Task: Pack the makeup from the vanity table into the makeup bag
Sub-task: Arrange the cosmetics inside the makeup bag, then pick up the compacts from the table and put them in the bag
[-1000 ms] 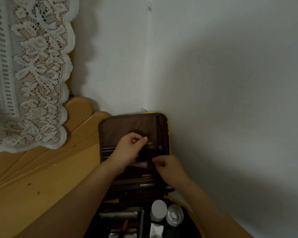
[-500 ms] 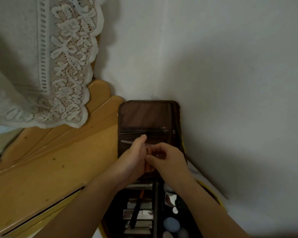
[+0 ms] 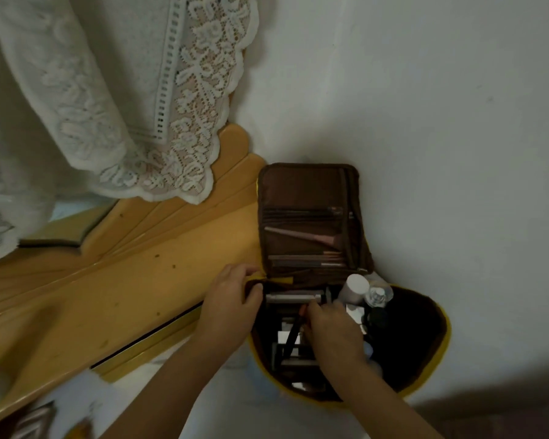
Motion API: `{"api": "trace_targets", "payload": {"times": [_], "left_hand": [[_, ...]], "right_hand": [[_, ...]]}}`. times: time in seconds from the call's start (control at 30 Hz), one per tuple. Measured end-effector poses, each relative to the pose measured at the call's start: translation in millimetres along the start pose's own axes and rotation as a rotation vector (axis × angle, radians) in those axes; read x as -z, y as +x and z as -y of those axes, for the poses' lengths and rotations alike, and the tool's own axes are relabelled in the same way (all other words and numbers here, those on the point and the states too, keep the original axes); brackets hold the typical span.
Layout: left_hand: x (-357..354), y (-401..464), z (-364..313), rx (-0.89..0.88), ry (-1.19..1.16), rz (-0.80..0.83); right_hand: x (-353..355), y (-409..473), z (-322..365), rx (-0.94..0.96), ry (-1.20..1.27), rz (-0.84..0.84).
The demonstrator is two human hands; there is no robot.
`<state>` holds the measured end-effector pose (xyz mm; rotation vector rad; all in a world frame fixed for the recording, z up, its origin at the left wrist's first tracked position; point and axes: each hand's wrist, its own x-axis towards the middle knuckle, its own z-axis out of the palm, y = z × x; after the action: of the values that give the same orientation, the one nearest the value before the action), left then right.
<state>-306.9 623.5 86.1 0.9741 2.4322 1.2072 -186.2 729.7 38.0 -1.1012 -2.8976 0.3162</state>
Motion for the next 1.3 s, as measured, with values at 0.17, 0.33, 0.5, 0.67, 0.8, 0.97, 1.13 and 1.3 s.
{"api": "trace_targets", "payload": {"times": [0.17, 0.33, 0.5, 0.67, 0.8, 0.97, 1.13, 1.3], "left_hand": [[10, -20, 11, 0.148, -0.288, 0.125], [11, -37, 24, 0.179, -0.315, 0.203], [11, -66, 51, 0.268, -0.073, 0.169], [13, -119, 72, 0.403, -0.007, 0.051], [8, -172, 85, 0.481, -0.003, -0.023], [13, -230, 100, 0.638, 0.021, -0.070], [37, -262, 106, 0.717, 0.018, -0.137], [65, -287, 118, 0.738, -0.034, -0.198]], "right_hand": [[-11, -3, -3, -0.001, -0.206, -0.070], [-6, -29, 2, 0.037, -0.066, -0.167], [8, -54, 11, 0.154, 0.180, 0.037], [-6, -80, 20, 0.390, 0.290, 0.208], [-25, -97, 25, 0.526, 0.134, 0.390], [-42, -121, 35, 0.579, 0.079, 0.556], [-46, -135, 55, 0.640, 0.084, 0.590], [-46, -144, 91, 0.665, 0.088, 0.574]]}}
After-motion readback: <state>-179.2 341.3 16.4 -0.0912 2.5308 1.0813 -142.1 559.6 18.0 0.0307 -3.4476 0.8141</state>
